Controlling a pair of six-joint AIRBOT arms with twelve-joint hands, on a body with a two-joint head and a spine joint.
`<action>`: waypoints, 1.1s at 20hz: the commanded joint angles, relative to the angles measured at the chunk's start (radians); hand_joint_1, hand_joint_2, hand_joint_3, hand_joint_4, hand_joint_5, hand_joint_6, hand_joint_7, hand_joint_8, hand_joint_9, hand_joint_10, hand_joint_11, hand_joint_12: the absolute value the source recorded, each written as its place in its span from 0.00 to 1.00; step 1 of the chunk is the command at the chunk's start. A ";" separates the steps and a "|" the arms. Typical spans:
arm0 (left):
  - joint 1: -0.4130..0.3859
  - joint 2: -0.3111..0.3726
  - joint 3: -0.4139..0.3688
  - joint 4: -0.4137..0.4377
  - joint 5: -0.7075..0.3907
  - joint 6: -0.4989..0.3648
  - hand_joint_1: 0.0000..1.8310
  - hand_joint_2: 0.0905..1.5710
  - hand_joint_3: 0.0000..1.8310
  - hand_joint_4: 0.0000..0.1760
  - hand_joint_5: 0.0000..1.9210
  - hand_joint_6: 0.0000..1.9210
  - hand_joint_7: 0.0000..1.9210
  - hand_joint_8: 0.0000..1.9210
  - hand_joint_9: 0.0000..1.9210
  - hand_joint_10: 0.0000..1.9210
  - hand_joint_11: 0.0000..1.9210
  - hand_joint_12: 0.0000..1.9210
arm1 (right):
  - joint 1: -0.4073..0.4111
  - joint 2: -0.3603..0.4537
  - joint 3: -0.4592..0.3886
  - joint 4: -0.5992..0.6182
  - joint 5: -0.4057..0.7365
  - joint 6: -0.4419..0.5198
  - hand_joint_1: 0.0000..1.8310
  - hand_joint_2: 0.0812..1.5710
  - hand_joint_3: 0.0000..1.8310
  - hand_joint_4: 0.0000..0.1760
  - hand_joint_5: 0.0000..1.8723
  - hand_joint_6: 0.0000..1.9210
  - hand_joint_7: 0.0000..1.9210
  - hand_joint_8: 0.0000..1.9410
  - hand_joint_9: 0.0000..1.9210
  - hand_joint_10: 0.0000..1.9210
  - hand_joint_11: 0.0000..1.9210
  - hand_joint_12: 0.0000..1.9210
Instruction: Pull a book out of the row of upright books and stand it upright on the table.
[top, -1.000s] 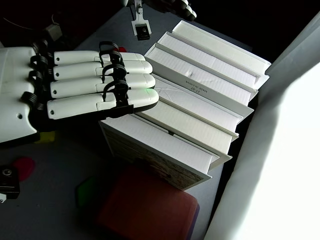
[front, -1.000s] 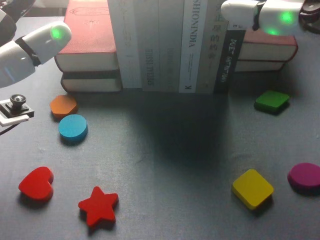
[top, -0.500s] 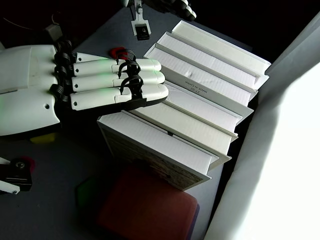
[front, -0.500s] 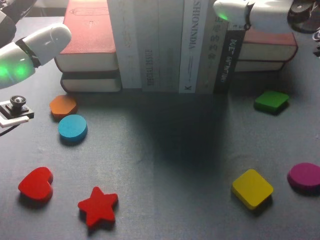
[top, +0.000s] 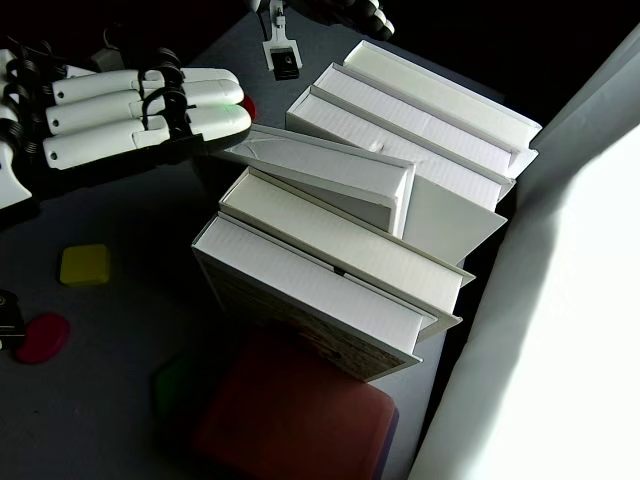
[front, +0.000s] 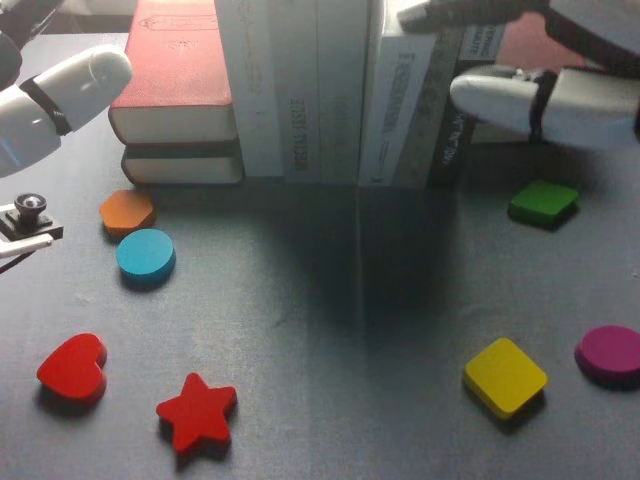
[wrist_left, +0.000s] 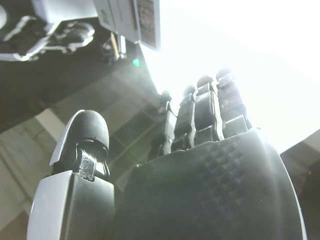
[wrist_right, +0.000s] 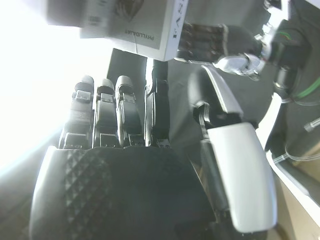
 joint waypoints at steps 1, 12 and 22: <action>-0.007 -0.005 0.001 -0.024 -0.126 -0.007 0.13 0.88 0.00 0.22 0.05 0.00 0.00 0.00 0.00 0.00 0.00 0.00 | -0.006 0.006 -0.010 0.022 0.162 0.022 0.10 0.87 0.00 0.00 0.35 0.03 0.03 0.00 0.00 0.00 0.00 0.00; -0.001 -0.005 -0.001 -0.030 -0.130 -0.008 0.11 0.88 0.00 0.26 0.04 0.00 0.00 0.00 0.00 0.00 0.00 0.00 | -0.066 0.036 -0.033 0.011 0.283 0.060 0.07 0.89 0.00 0.00 0.24 0.00 0.02 0.00 0.00 0.00 0.00 0.00; 0.002 -0.005 0.001 -0.028 -0.120 -0.009 0.14 0.88 0.00 0.17 0.04 0.00 0.00 0.00 0.00 0.00 0.00 0.00 | 0.235 0.056 -0.008 -0.322 -0.067 0.134 0.70 0.69 0.00 0.47 0.00 0.00 0.00 0.00 0.00 0.00 0.00 0.15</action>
